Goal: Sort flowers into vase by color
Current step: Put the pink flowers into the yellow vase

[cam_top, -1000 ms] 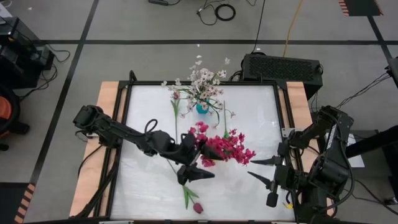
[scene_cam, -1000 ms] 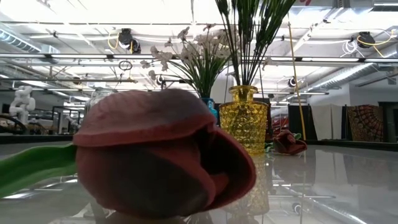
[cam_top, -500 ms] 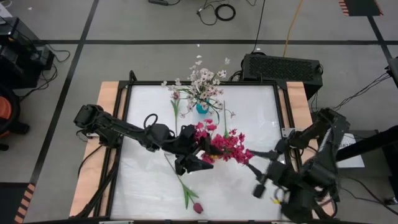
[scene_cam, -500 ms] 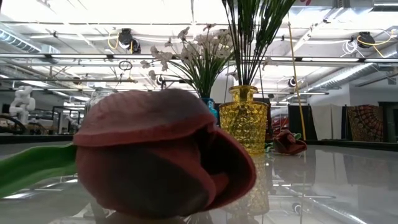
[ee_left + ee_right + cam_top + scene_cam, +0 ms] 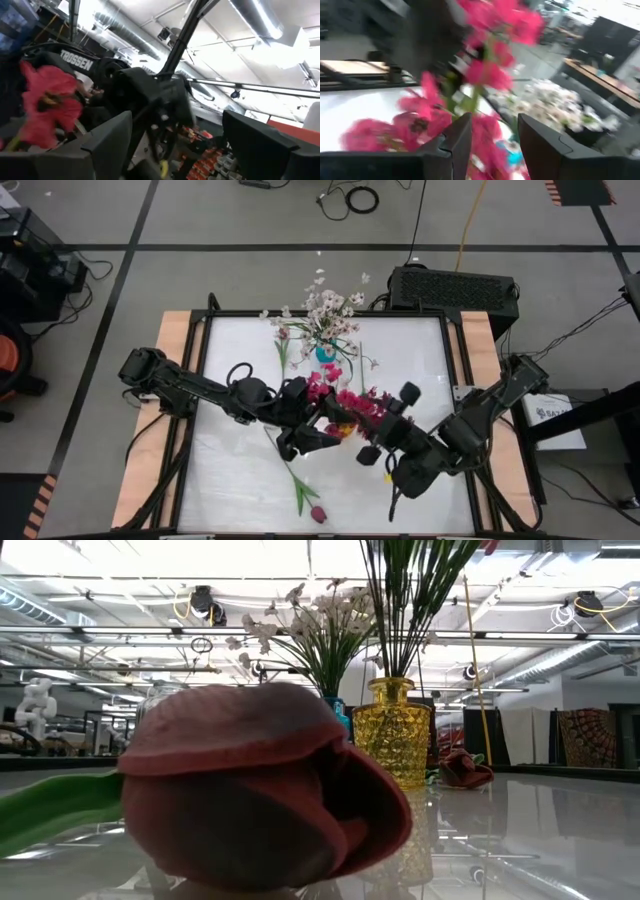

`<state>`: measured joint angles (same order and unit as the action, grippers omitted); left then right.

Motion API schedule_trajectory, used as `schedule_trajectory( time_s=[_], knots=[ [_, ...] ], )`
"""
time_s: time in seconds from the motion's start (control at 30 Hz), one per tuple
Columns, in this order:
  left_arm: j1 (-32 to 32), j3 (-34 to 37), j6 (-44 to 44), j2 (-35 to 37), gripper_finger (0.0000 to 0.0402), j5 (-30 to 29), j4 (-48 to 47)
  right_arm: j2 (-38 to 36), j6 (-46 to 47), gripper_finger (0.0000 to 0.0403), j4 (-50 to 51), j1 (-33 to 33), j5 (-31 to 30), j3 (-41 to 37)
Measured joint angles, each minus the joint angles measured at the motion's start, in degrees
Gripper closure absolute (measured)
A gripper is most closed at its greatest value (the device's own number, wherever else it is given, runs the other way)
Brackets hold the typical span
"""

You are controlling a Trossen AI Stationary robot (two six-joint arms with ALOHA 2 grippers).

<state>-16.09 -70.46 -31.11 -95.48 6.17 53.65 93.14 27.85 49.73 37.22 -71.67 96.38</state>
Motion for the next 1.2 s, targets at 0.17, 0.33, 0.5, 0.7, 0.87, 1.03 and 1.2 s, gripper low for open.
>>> schedule_trajectory(
  time_s=[0.17, 0.33, 0.5, 0.7, 0.87, 1.03, 1.2],
  knots=[
    [-0.01, 0.00, 0.44, 0.00, 0.0088, 2.49, 0.09, 0.00, -13.23, 0.0262, -11.74, -2.19, 8.19, 0.00],
    [-0.13, 0.00, 0.37, -0.02, 0.0088, 4.46, 1.06, -0.03, -14.13, 0.0277, -11.40, -4.56, 10.52, 0.00],
    [-0.07, 0.07, 0.13, -0.02, 0.0088, 4.83, 1.12, -0.17, -15.47, 0.0307, -11.34, -6.47, 13.06, 0.02],
    [-0.01, 0.08, -0.73, -0.04, 0.0088, 7.32, 1.71, -0.21, -15.18, 0.0371, -9.54, -7.14, 13.66, 0.09],
    [-0.28, 0.04, -4.62, -0.04, 0.0088, 13.47, 4.31, 0.09, -14.83, 0.0398, -8.79, -7.96, 13.23, -0.04],
    [-0.20, 0.04, -4.68, 0.58, 0.0088, 13.49, 2.83, -0.02, -13.73, 0.0391, -8.12, -8.33, 14.70, -0.02],
    [-0.16, 0.04, -4.52, 1.70, 0.0088, 14.67, 2.82, -0.02, -12.05, 0.0394, -5.98, -8.36, 14.63, -0.02]
  ],
)
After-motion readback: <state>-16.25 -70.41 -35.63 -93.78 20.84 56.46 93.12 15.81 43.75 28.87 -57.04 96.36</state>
